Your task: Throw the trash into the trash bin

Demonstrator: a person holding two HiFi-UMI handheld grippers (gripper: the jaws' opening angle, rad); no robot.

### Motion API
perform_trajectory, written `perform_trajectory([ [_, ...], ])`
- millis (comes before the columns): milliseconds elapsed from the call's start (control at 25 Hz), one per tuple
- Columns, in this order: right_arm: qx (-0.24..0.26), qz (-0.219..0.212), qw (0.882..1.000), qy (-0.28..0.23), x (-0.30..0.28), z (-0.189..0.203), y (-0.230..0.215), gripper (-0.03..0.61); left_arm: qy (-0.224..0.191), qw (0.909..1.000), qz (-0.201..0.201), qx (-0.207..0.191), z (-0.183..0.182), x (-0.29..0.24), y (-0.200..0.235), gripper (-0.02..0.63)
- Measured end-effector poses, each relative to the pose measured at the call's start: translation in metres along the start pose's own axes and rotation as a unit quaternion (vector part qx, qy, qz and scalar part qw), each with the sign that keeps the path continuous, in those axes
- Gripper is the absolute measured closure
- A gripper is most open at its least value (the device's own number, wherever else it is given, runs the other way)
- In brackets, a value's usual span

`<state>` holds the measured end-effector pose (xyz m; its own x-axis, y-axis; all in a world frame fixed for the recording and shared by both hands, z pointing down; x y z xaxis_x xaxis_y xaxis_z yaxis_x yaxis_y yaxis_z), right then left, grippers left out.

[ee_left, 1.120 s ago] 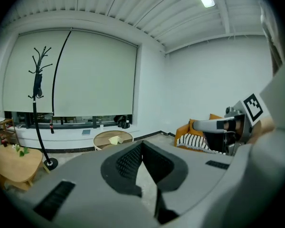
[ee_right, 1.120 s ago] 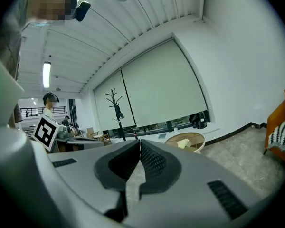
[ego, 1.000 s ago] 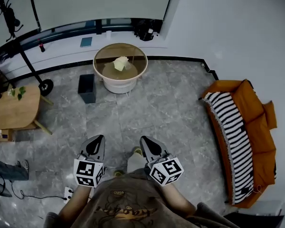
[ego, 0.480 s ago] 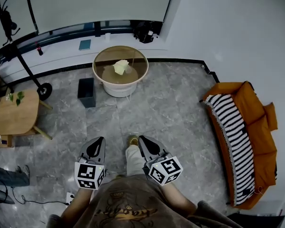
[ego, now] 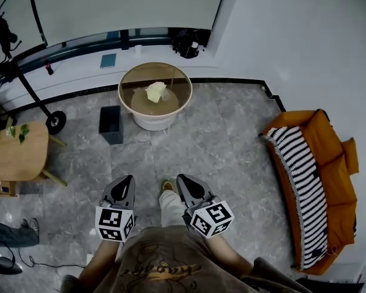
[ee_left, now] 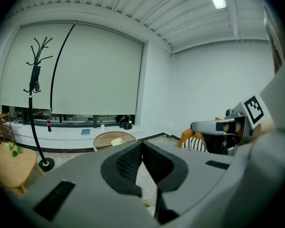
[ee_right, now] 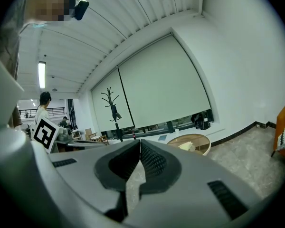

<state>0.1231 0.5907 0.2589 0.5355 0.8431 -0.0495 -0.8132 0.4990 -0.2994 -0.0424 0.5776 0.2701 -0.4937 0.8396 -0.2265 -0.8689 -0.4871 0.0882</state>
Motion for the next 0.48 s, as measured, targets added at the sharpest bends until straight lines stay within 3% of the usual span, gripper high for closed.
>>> perform_trajectory([
  [480, -0.002, -0.004, 1.0, 0.005, -0.073, -0.041, -0.073, 0.558, 0.014, 0.9998, -0.012, 0.008, -0.034, -0.085, 0.025, 0.597],
])
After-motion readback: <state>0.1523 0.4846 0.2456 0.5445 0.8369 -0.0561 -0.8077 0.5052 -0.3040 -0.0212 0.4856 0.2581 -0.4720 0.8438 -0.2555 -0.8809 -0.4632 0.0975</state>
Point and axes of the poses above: the fingertips, and each gripper's own axes: x backward along the fingers, y to its left, z out of its underside, the point moved 2 cm from there along x, backward along the fingers, and after that the axes turned 5 degrees about -y, right-handed, at the moved point
